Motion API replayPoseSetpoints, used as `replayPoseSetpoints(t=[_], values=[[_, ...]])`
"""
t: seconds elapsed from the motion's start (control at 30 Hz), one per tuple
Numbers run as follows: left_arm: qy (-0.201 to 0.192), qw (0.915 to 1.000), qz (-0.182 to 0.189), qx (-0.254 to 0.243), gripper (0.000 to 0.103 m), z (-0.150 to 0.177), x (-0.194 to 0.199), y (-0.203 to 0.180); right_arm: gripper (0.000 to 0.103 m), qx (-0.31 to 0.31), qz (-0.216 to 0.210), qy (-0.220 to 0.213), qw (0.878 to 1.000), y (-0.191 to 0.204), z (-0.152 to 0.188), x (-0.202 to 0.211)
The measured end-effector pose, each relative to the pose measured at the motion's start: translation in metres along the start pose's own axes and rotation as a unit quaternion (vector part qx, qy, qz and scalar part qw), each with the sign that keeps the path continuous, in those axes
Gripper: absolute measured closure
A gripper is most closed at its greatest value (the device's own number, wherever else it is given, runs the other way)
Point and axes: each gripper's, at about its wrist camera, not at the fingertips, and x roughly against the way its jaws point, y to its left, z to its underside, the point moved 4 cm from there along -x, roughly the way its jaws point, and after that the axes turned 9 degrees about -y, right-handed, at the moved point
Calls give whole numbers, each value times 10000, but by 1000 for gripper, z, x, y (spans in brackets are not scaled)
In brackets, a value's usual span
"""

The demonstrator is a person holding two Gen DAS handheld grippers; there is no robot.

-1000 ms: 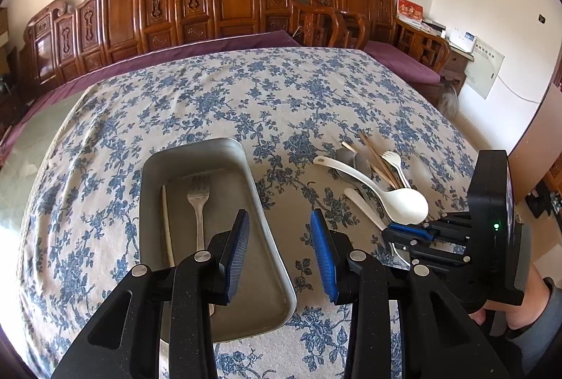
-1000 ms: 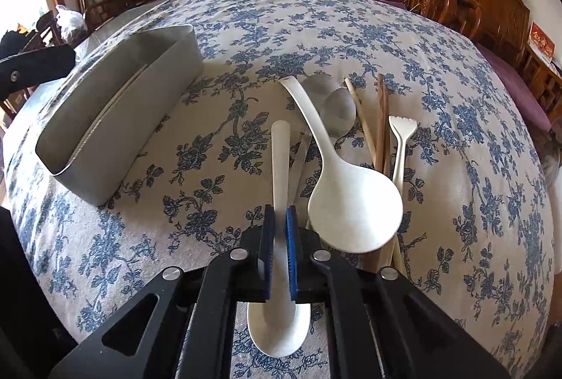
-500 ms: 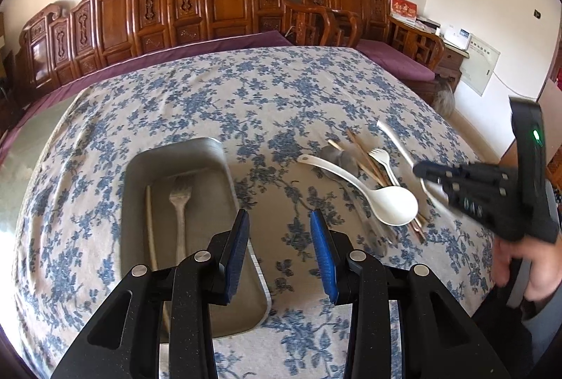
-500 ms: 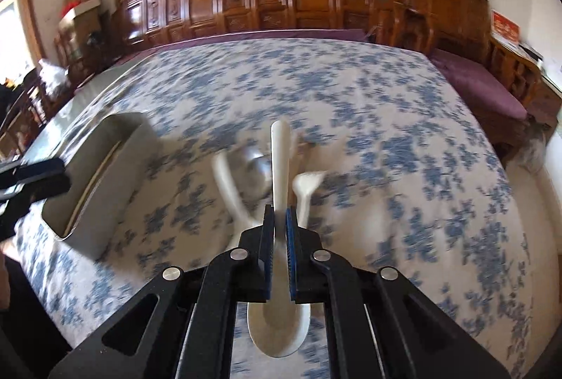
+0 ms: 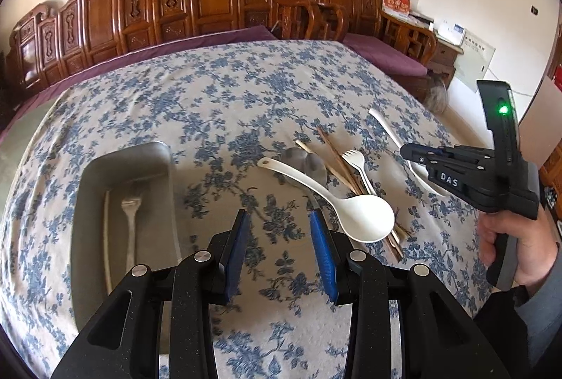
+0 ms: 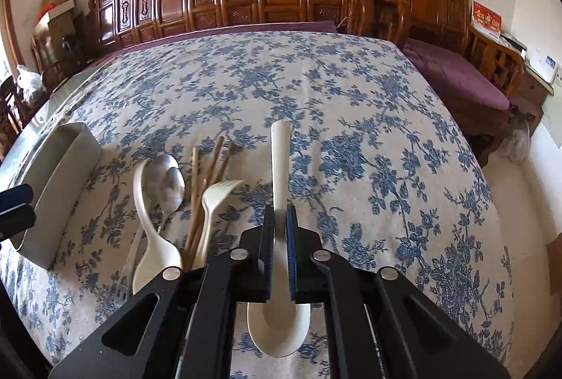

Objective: Organize utensils
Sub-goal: 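Grasp another white plastic spoon with the left tool while the right tool holds its spoon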

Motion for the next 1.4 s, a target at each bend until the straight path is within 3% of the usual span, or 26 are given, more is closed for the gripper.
replayPoseSetpoints(t=[0.23, 0.6, 1.0, 1.27, 1.4], values=[[265, 9992, 112, 293, 69, -2, -38, -13, 95, -213, -23, 160, 9996, -14, 9, -13], [591, 9975, 173, 357, 69, -2, -86, -36, 95, -393, -165, 177, 9989, -24, 11, -17], [749, 9965, 88, 371, 69, 6, -107, -46, 95, -570, -339, 82, 9978, -24, 5, -14], [712, 9970, -5, 290, 94, 4, -108, -45, 95, -588, -354, 73, 9976, -22, 5, -15], [635, 9977, -41, 215, 98, 2, -103, -45, 95, -590, -372, 55, 9975, -22, 4, -15]])
